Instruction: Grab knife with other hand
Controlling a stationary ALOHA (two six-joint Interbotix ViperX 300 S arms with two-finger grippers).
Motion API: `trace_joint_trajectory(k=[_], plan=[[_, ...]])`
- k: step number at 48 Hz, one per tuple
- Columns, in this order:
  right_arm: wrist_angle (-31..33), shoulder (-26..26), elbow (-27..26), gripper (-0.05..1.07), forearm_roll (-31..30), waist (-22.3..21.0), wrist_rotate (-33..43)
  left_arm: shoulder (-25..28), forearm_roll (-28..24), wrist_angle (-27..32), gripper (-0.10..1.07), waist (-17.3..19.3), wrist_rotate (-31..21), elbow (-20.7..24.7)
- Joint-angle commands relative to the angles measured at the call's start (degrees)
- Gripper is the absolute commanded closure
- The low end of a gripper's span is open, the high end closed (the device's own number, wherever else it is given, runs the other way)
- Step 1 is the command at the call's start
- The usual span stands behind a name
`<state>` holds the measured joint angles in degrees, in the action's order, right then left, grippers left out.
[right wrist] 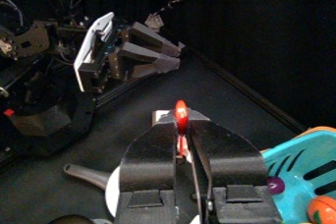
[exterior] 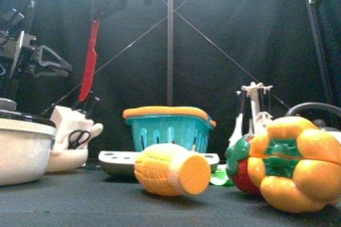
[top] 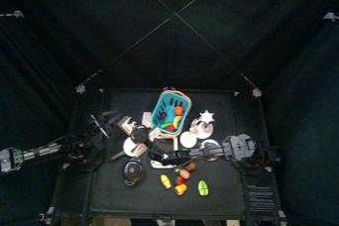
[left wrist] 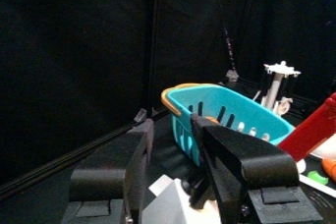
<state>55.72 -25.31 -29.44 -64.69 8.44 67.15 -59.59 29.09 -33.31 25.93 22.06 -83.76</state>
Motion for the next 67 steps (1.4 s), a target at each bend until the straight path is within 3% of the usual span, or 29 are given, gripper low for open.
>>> trace_joint_trajectory(k=[1, 8, 20, 32, 40, 48, 56, 67], plan=[[-0.1, 5.5, 1.0, 0.71, -0.7, 1.0, 0.0, 0.2, -0.3, 0.9, 0.21, -0.3, 0.1, 0.7], [0.0, 10.5, 6.3, 0.71, -1.6, 3.2, 0.4, 0.2, -3.0, 4.0, 0.21, -1.0, 0.2, 1.1], [-2.1, 22.3, 21.3, 0.71, -5.0, 7.7, 6.8, 0.2, -9.8, 5.4, 0.21, -5.4, 0.1, 1.9], [-4.6, 34.4, 40.5, 0.71, -18.8, 10.6, 23.9, 0.2, -12.6, 5.3, 0.21, -11.7, -0.1, 3.6], [-10.5, 43.2, 55.3, 0.71, -26.9, 9.5, 37.1, 0.3, -13.4, 5.4, 0.21, -16.3, 0.1, 4.3], [-16.8, 51.4, 68.2, 0.71, -37.3, 5.5, 47.8, 1.5, -15.9, 5.4, 0.21, -19.5, -0.1, 4.5], [-23.5, 55.2, 75.0, 0.71, -44.0, 2.6, 53.4, 5.4, -16.3, 5.4, 0.21, -22.5, -1.1, 6.2], [-24.4, 55.6, 80.0, 0.71, -51.6, 3.2, 55.3, 16.2, -22.4, 5.3, 0.20, -27.5, -1.5, 12.7]])
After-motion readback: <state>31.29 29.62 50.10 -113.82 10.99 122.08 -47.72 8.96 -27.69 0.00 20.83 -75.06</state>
